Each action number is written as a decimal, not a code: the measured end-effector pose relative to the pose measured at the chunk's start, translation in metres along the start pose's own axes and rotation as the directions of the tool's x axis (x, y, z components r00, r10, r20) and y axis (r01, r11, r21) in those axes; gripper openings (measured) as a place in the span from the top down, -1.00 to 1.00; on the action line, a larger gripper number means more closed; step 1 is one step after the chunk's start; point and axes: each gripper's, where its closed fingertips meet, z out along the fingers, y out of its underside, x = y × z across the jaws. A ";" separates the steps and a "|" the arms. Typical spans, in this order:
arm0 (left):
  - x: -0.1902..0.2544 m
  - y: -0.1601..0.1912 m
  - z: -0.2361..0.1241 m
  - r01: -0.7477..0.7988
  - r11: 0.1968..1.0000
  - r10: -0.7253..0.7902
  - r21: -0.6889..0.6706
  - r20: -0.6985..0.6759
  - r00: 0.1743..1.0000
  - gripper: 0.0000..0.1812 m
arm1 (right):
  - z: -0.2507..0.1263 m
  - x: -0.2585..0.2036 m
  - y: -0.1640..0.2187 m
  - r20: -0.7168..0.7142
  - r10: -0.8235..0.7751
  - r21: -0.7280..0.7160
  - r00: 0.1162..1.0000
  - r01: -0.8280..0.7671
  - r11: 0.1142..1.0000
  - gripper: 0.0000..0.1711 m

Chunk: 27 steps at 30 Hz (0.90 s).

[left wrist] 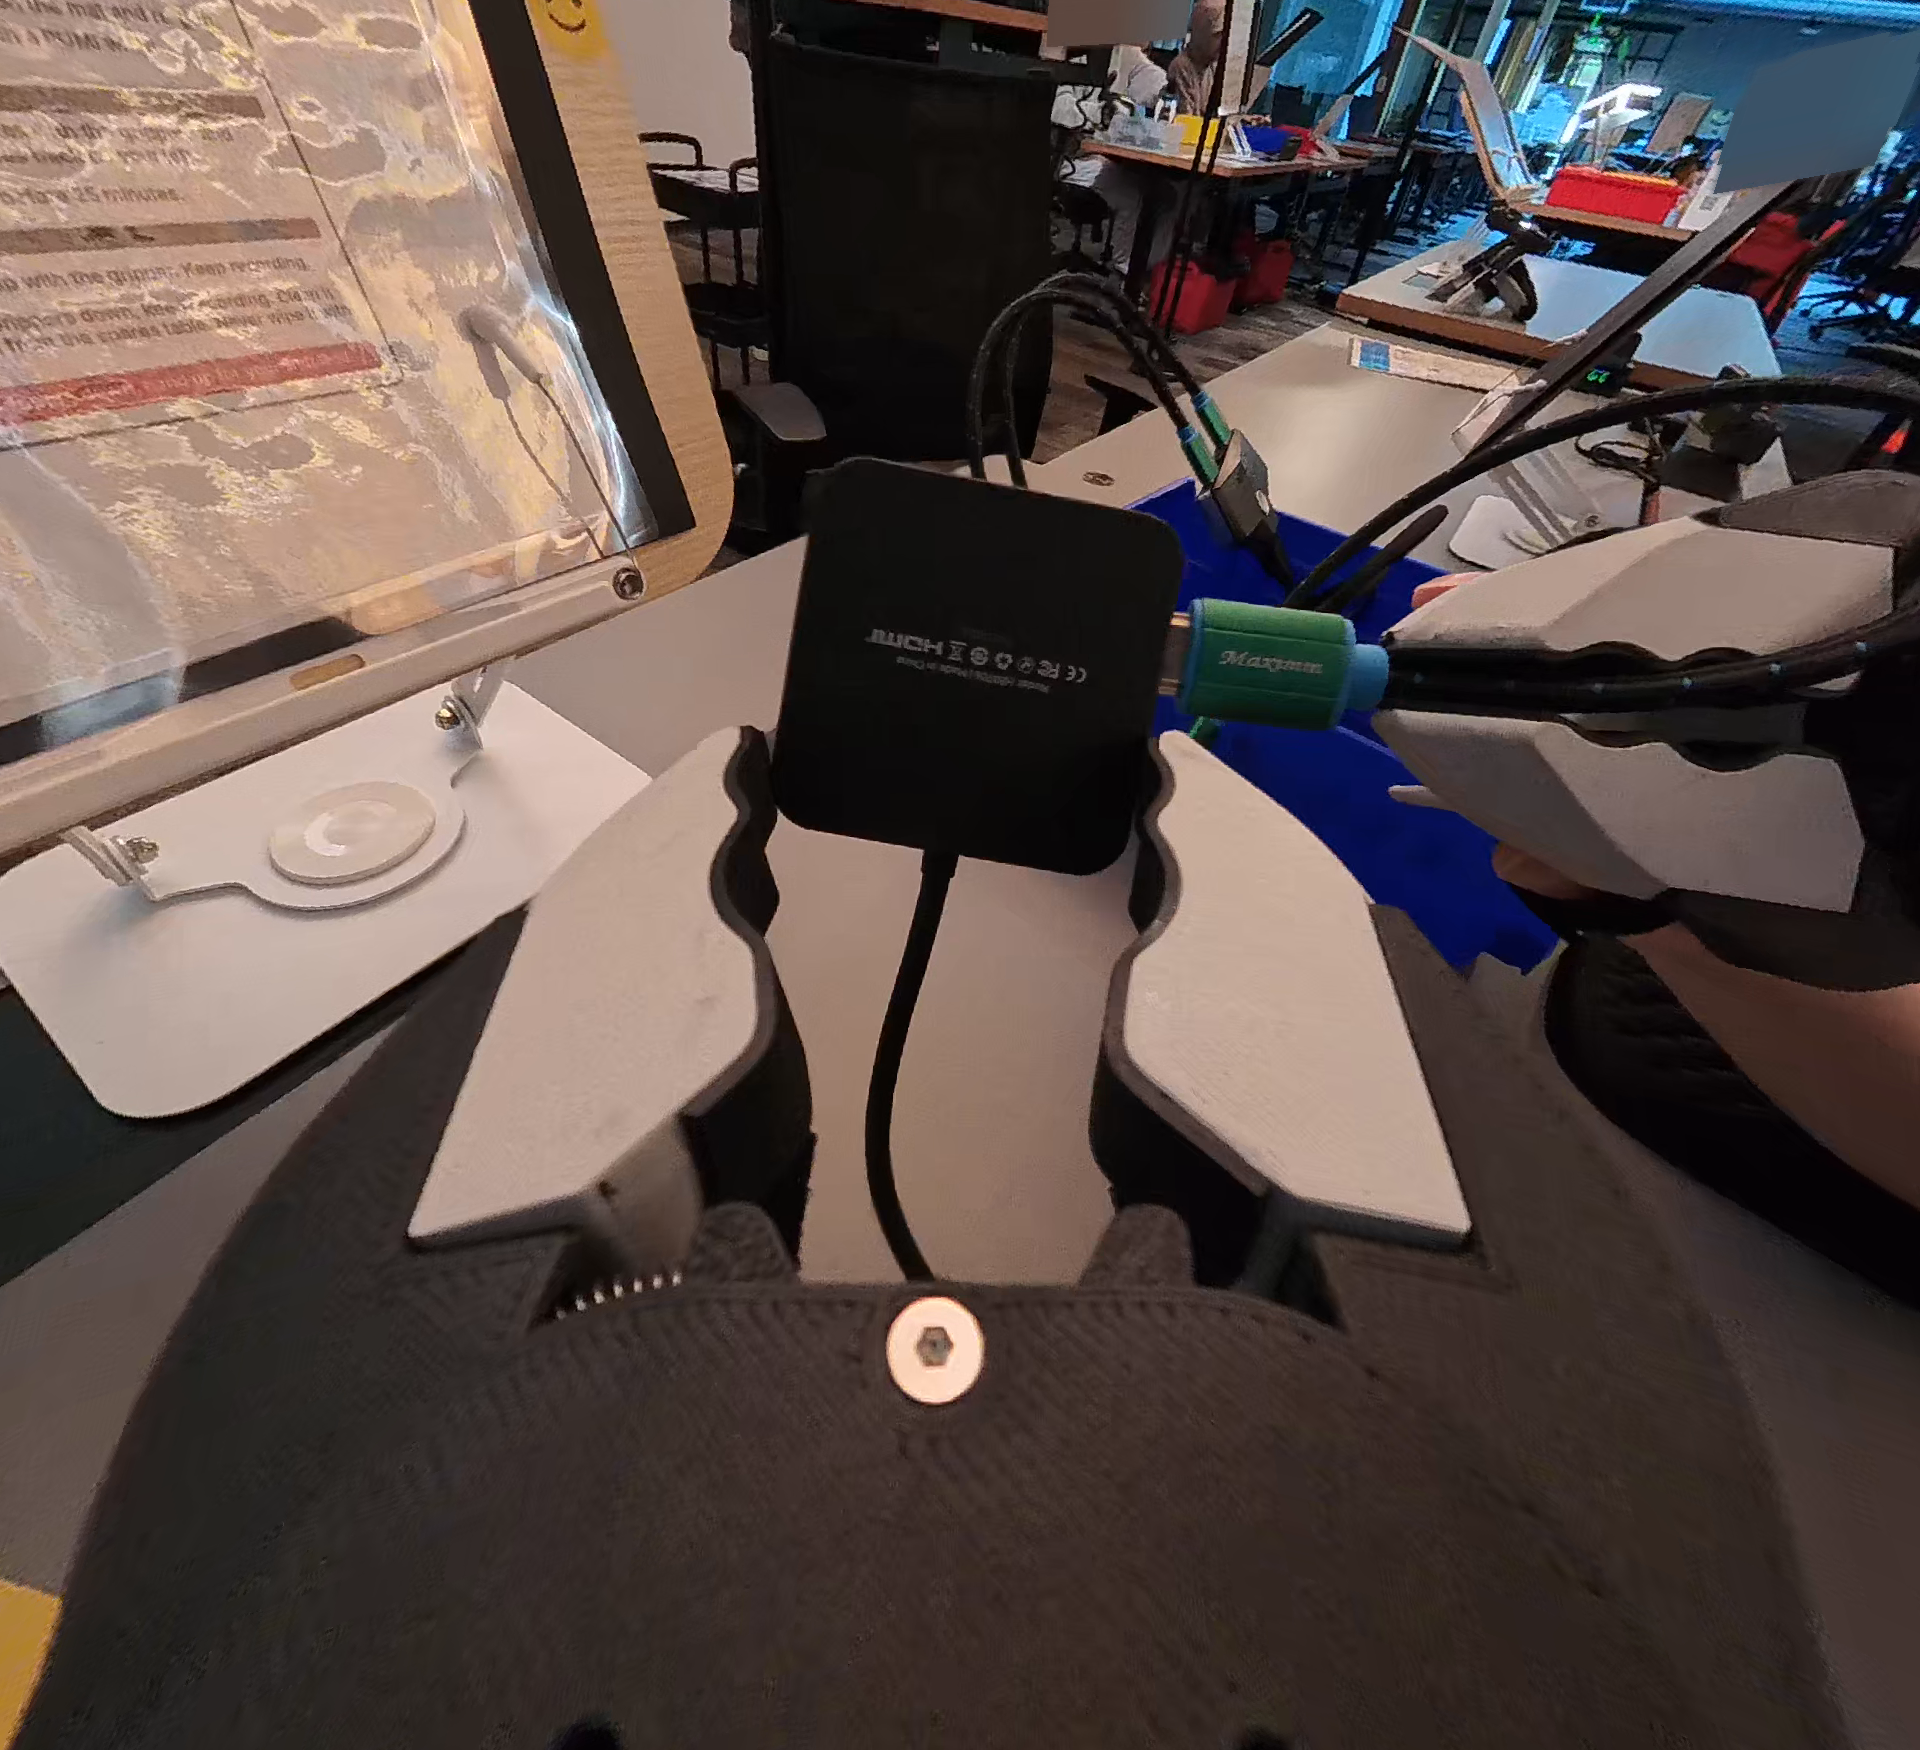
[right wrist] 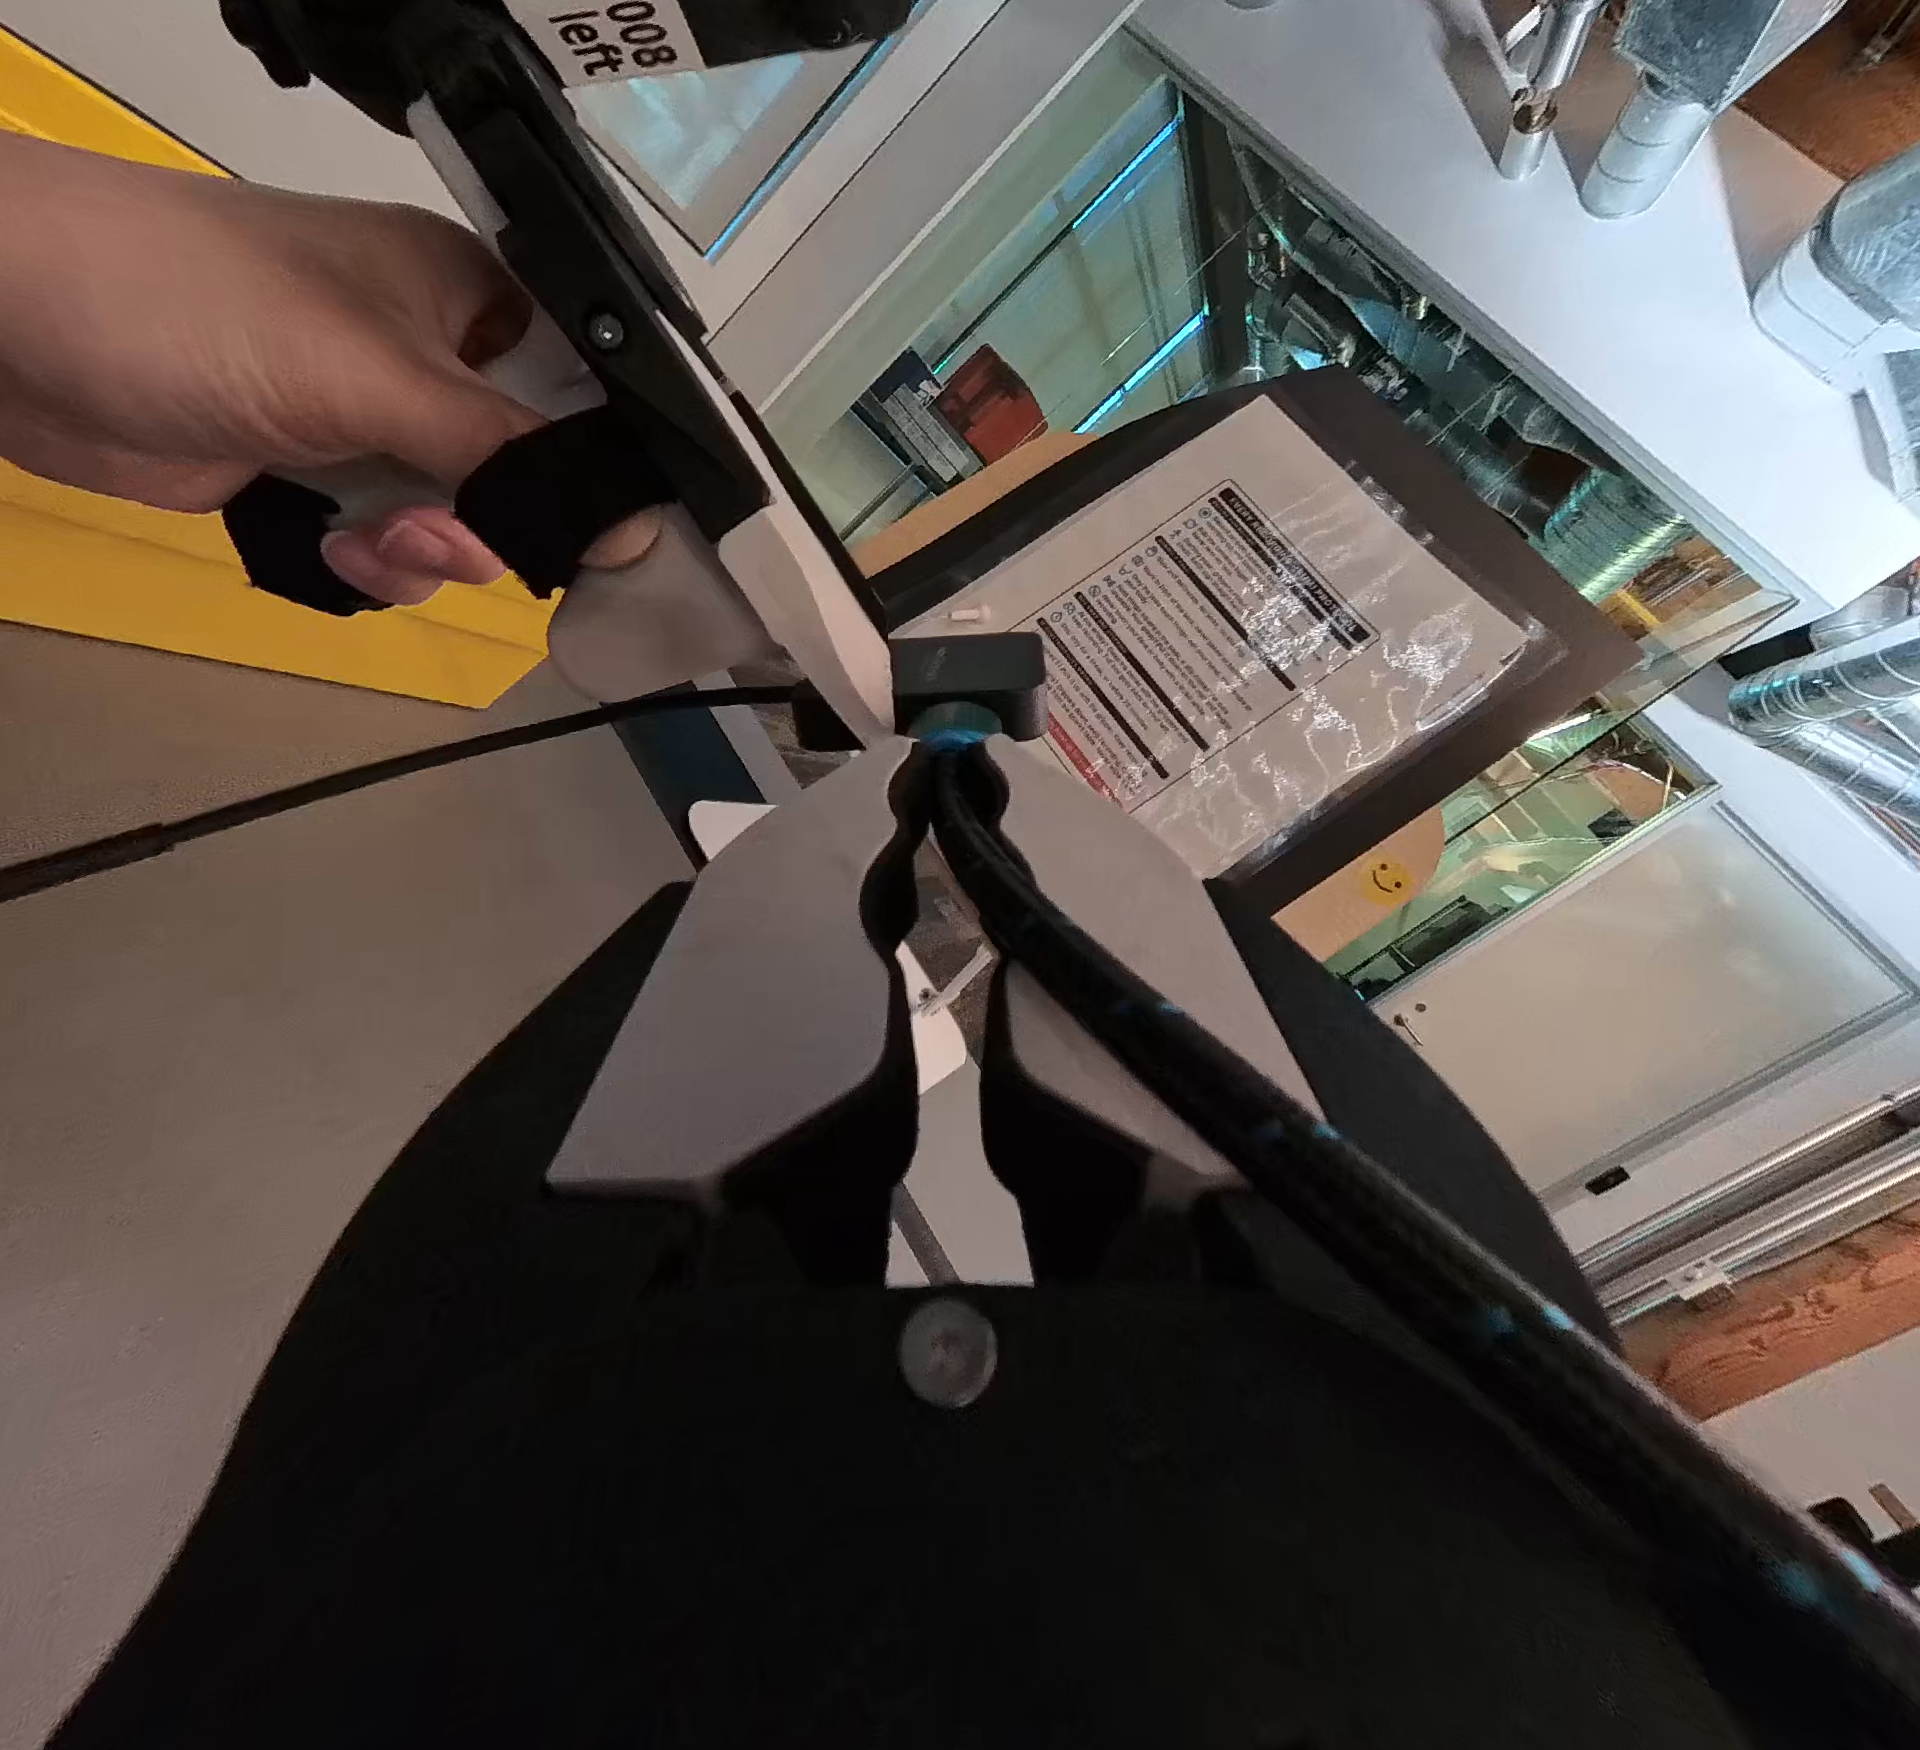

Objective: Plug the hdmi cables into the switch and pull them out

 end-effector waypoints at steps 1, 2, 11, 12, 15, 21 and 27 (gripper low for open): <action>0.001 -0.001 -0.001 -0.002 1.000 0.002 0.003 0.002 1.000 0.26 | -0.001 0.001 -0.001 -0.003 0.010 0.006 1.000 -0.010 1.000 0.92; 0.002 -0.002 -0.001 -0.005 1.000 0.005 0.007 0.003 1.000 0.26 | -0.001 0.002 -0.002 -0.003 0.019 0.012 1.000 -0.019 1.000 0.92; 0.013 -0.009 -0.007 -0.088 0.996 0.088 0.020 -0.004 0.996 0.28 | -0.009 0.008 -0.011 0.055 0.037 0.057 0.998 -0.040 0.998 0.92; 0.013 -0.009 -0.007 -0.102 0.995 0.102 0.015 -0.001 0.995 0.28 | -0.010 0.007 -0.011 0.070 0.043 0.064 0.997 -0.047 0.997 0.91; 0.016 -0.010 -0.009 -0.147 0.989 0.147 0.008 0.004 0.989 0.28 | -0.014 0.007 -0.014 0.084 0.042 0.091 0.996 -0.049 0.995 0.91; 0.018 -0.012 -0.010 -0.178 0.984 0.178 0.007 0.021 0.984 0.28 | -0.015 0.009 -0.015 0.070 0.052 0.104 0.996 -0.059 0.993 0.91; 0.020 -0.013 -0.013 -0.233 0.972 0.233 -0.015 0.039 0.972 0.28 | -0.016 0.011 -0.017 0.081 0.085 0.114 0.993 -0.094 0.989 0.91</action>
